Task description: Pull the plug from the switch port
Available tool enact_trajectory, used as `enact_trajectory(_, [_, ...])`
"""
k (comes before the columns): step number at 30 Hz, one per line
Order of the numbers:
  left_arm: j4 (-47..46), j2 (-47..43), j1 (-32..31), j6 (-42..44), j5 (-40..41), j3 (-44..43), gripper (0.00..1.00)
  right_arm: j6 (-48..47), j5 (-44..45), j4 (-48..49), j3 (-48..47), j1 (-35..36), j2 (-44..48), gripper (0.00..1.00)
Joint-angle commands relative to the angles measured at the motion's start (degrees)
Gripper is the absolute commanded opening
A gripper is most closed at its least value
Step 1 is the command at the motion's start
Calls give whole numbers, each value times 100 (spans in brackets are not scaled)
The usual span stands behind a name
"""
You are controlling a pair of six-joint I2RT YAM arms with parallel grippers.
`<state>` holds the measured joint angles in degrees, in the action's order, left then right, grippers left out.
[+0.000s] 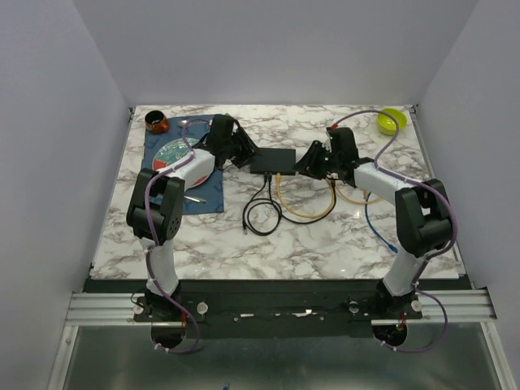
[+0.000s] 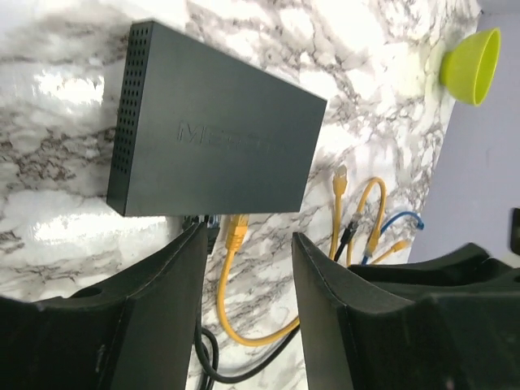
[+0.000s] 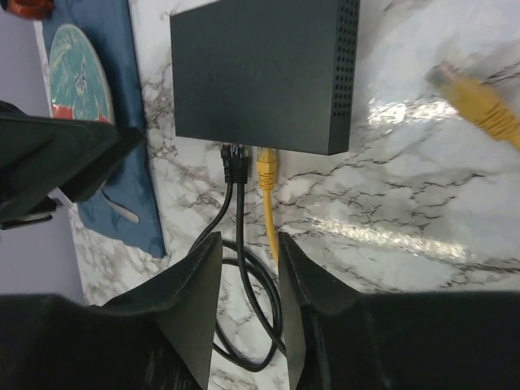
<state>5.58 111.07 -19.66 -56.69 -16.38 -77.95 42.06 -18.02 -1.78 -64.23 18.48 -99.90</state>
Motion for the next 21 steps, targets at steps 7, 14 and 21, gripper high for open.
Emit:
enact_trajectory(7, [567, 389, 173, 369, 399, -326, 54, 399, -1186, 626, -582, 261, -1109, 50])
enact_trajectory(14, [531, 442, 208, 377, 355, -299, 54, 759, -1379, 776, -819, 314, -1593, 47])
enact_trajectory(21, [523, 477, 208, 386, 267, -440, 54, 1067, -1318, 802, -784, 314, -1717, 49])
